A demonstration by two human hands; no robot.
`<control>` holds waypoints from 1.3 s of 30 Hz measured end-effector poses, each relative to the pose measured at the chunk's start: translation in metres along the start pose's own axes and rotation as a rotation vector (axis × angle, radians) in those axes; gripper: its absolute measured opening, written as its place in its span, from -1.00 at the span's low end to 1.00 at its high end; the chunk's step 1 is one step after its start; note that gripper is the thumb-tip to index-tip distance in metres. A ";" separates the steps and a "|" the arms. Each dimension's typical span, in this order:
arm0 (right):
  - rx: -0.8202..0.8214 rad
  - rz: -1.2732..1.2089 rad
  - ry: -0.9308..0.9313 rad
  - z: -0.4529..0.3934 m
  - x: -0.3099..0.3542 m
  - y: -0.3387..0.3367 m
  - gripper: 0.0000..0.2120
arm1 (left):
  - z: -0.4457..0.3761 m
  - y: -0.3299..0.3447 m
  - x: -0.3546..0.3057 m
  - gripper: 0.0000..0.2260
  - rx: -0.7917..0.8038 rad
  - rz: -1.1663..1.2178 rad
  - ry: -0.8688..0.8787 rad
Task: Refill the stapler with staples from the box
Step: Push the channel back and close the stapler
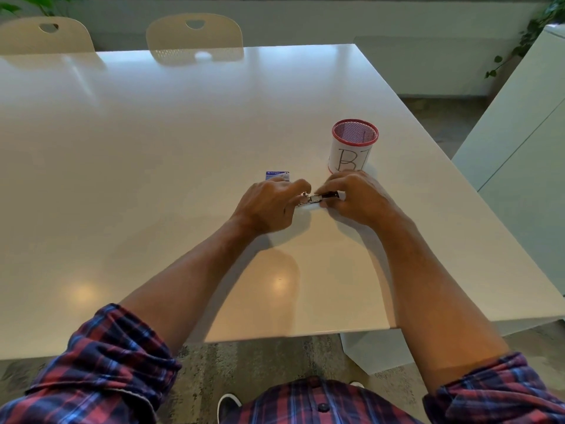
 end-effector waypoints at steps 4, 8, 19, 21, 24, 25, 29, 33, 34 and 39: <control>-0.049 -0.059 0.020 0.000 -0.001 -0.003 -0.81 | -0.007 0.002 0.004 -0.84 0.087 0.071 -0.104; -0.087 -0.049 -0.016 0.001 -0.001 -0.005 -0.82 | -0.010 0.001 0.016 -0.90 0.119 0.299 -0.360; -0.196 -0.149 -0.066 0.003 0.003 -0.010 -0.85 | -0.008 -0.002 0.020 -0.80 0.175 0.489 -0.422; -0.173 -0.180 -0.070 0.003 0.003 -0.008 -0.85 | -0.009 -0.002 0.019 -0.79 0.170 0.492 -0.431; -0.124 -0.194 -0.086 0.002 0.001 -0.004 -0.86 | -0.009 -0.003 0.021 -0.78 0.160 0.519 -0.452; -0.111 -0.187 -0.085 0.002 0.000 -0.002 -0.85 | -0.008 -0.004 0.022 -0.79 0.155 0.525 -0.458; -0.092 -0.137 -0.098 0.001 -0.001 0.002 -0.84 | -0.009 -0.002 0.025 -0.82 0.148 0.561 -0.463; -0.163 -0.147 -0.074 0.003 -0.002 -0.006 -0.88 | -0.007 0.003 0.028 -0.87 0.123 0.602 -0.481; -0.179 -0.160 -0.059 0.003 -0.002 -0.008 -0.86 | -0.006 0.004 0.030 -0.88 0.120 0.609 -0.491; -0.165 -0.279 0.029 0.004 0.000 -0.012 -0.69 | -0.009 0.002 0.032 -0.84 0.155 0.620 -0.533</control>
Point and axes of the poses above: each hand's wrist, its own z-axis away from the middle knuckle, its own y-axis out of the palm, x = y × z, the point moved 6 cm from there along -z, towards the middle knuckle, and after that the axes turned 9 degrees about y, right-handed, at the moved point
